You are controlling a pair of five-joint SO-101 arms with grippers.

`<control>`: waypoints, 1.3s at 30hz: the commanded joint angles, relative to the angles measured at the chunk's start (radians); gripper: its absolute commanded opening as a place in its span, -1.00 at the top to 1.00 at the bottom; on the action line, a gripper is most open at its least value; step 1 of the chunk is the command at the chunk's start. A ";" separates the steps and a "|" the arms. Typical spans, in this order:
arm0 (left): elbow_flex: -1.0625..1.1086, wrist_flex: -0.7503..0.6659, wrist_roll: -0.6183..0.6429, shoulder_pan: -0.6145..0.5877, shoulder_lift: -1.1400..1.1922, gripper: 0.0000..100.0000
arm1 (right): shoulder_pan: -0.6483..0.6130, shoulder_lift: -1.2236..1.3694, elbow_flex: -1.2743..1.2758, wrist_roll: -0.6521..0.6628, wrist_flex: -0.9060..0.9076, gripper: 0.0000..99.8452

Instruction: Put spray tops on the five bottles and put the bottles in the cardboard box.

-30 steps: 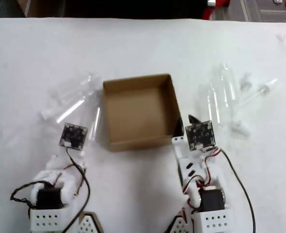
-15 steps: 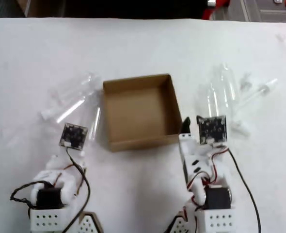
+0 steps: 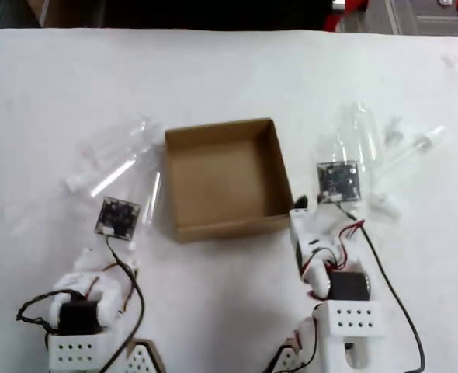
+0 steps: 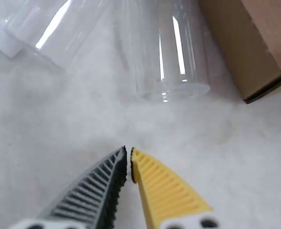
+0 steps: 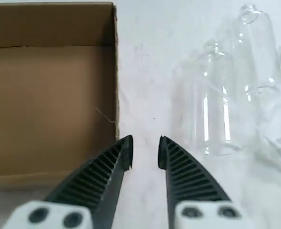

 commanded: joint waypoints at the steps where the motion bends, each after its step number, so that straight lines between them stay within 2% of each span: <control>1: -0.003 0.006 -0.005 0.010 -0.013 0.95 | 0.061 -0.001 -0.052 -0.064 -0.025 0.83; 19: -0.003 0.006 -0.005 0.010 -0.013 0.95 | 0.071 -0.001 -0.037 -0.068 -0.044 0.83; 25: -0.003 0.006 -0.005 0.015 -0.013 0.95 | 0.039 -0.001 0.012 -0.066 -0.127 0.83; 34: -0.003 -0.002 -0.005 0.018 -0.013 0.95 | 0.039 -0.001 0.014 -0.066 -0.128 0.83; 36: -0.057 -0.048 -0.003 -0.001 -0.015 0.95 | 0.039 -0.001 0.015 -0.066 -0.128 0.83; 39: -0.181 -0.071 -0.006 -0.139 -0.015 0.95 | 0.039 0.001 0.015 -0.066 -0.128 0.83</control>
